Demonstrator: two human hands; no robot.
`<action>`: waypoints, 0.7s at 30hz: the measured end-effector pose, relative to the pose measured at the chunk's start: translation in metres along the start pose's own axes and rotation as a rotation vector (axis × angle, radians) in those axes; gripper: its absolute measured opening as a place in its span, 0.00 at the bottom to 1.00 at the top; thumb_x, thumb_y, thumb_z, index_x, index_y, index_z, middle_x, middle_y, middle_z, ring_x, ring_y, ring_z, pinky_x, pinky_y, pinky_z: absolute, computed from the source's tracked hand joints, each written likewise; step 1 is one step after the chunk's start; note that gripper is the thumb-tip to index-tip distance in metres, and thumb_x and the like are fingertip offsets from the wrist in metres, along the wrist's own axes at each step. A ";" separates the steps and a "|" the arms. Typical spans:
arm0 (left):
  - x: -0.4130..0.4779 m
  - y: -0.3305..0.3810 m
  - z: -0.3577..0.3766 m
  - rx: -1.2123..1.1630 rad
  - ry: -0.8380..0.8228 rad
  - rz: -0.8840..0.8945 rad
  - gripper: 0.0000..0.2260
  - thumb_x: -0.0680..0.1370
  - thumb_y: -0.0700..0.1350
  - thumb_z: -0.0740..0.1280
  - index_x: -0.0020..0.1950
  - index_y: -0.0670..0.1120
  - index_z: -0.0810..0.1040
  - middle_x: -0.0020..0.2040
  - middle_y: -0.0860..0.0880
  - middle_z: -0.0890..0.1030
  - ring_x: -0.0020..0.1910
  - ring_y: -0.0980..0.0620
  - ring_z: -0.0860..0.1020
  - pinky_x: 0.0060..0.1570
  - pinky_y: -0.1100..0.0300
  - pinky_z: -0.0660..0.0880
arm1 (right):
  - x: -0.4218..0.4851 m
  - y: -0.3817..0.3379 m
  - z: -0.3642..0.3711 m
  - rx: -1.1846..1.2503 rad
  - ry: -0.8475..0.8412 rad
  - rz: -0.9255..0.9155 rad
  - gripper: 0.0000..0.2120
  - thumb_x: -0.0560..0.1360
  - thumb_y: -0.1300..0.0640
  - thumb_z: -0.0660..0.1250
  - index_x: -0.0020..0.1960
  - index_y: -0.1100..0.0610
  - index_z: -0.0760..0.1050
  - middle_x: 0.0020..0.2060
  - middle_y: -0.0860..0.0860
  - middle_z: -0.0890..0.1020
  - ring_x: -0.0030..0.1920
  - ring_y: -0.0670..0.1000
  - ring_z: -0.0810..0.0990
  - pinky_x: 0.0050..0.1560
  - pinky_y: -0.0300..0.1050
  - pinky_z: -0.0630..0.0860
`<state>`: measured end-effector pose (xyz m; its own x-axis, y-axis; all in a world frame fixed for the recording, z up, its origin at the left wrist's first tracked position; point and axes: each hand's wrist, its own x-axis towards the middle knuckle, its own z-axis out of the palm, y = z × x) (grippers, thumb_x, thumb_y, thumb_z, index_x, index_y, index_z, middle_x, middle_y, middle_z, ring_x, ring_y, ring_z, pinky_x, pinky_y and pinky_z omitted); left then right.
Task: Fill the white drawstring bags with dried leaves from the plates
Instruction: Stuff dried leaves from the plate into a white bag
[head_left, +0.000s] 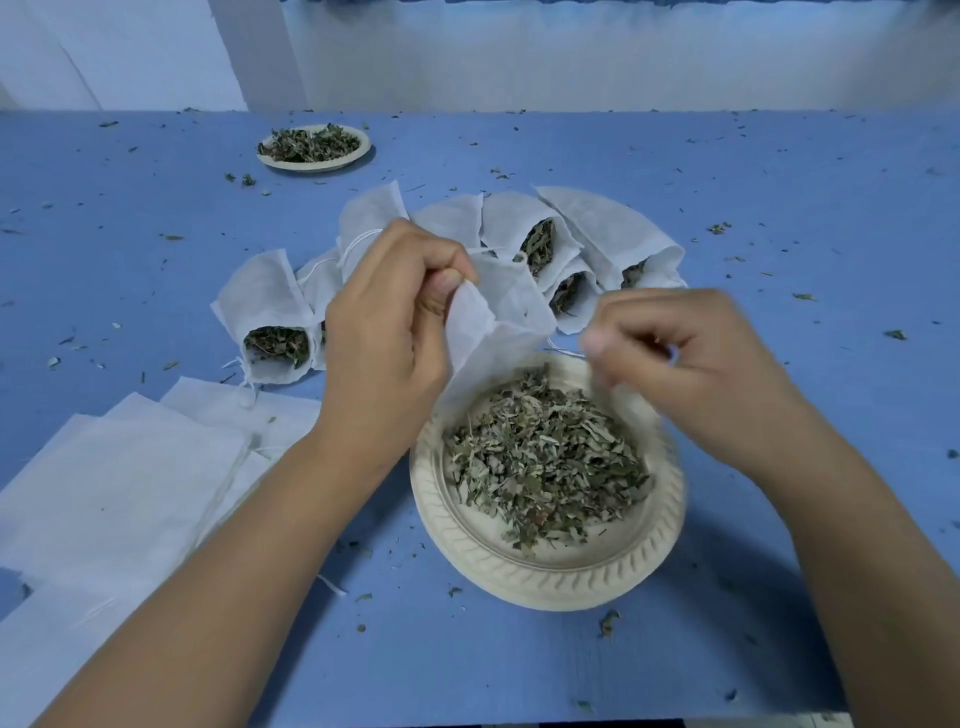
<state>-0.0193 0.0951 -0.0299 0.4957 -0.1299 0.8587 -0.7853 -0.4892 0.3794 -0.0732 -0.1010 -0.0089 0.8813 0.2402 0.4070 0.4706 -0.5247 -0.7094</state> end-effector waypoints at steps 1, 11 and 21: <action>0.000 0.000 0.001 0.001 -0.005 -0.006 0.09 0.80 0.31 0.58 0.44 0.36 0.77 0.41 0.49 0.73 0.38 0.67 0.67 0.40 0.73 0.63 | 0.000 0.000 0.001 -0.063 -0.189 0.069 0.14 0.72 0.45 0.71 0.39 0.56 0.78 0.38 0.50 0.77 0.40 0.50 0.75 0.42 0.44 0.70; 0.000 0.001 0.000 -0.009 -0.091 0.029 0.08 0.78 0.27 0.60 0.44 0.34 0.77 0.41 0.48 0.73 0.38 0.60 0.65 0.41 0.72 0.63 | 0.001 0.002 0.000 -0.023 -0.321 0.078 0.09 0.68 0.70 0.72 0.46 0.60 0.82 0.44 0.49 0.84 0.48 0.46 0.81 0.56 0.45 0.75; 0.000 0.004 0.000 -0.077 -0.189 0.152 0.10 0.79 0.30 0.59 0.43 0.34 0.78 0.39 0.43 0.76 0.40 0.62 0.67 0.44 0.74 0.64 | 0.000 -0.004 0.001 0.484 0.124 -0.149 0.14 0.64 0.77 0.68 0.42 0.59 0.78 0.40 0.51 0.85 0.43 0.53 0.83 0.46 0.46 0.79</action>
<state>-0.0222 0.0928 -0.0283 0.4247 -0.3593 0.8310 -0.8785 -0.3854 0.2823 -0.0744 -0.0981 -0.0068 0.8050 0.1699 0.5684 0.5829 -0.0478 -0.8112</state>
